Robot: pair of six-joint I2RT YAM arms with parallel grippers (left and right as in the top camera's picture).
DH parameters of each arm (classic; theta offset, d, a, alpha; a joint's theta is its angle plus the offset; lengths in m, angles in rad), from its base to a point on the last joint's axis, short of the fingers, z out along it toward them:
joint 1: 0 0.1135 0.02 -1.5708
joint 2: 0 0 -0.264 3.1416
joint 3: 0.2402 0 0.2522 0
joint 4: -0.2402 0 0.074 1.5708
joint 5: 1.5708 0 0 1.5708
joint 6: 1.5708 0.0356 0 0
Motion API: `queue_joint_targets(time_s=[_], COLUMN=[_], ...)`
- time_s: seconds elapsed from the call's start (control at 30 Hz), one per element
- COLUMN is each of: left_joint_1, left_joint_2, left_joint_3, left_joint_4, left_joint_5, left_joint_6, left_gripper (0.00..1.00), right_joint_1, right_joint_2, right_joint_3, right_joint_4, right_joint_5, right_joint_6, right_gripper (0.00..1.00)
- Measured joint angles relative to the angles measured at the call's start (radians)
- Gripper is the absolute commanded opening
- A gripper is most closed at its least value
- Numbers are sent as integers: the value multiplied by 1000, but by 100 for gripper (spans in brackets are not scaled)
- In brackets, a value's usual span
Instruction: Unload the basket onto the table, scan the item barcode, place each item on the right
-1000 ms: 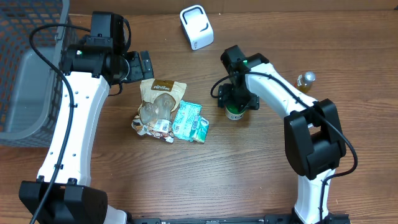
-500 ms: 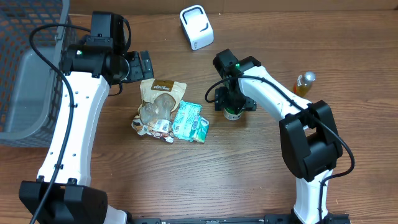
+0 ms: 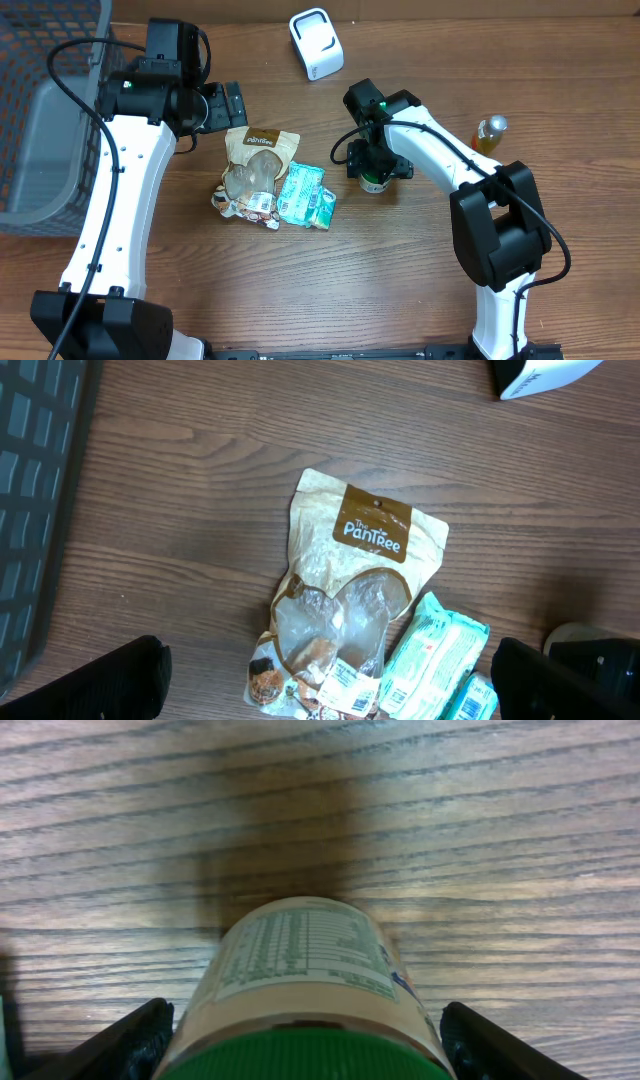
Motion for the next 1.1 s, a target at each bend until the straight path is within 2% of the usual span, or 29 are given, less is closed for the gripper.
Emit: queue_joint_targets(time_s=[0.37,0.43,0.53,0.87,1.1], left_joint_1=[0,0,0,0,0], left_joint_2=[0,0,0,0,0], left_joint_3=[0,0,0,0,0], left_joint_4=[0,0,0,0,0], left_joint_5=[0,0,0,0,0], left_joint_6=[0,0,0,0,0], left_gripper=[100,100,100,100,100], right_joint_1=[0,0,0,-1,-39], right_joint_2=[0,0,0,0,0], right_joint_3=[-2,-8,-19,-20,27], right_joint_4=[8,10,11,13,-100], right_joint_5=[-1,-2,-4,-6,-50], right_joint_6=[1,1,2,6,6], right_gripper=[79,75,64,56,50])
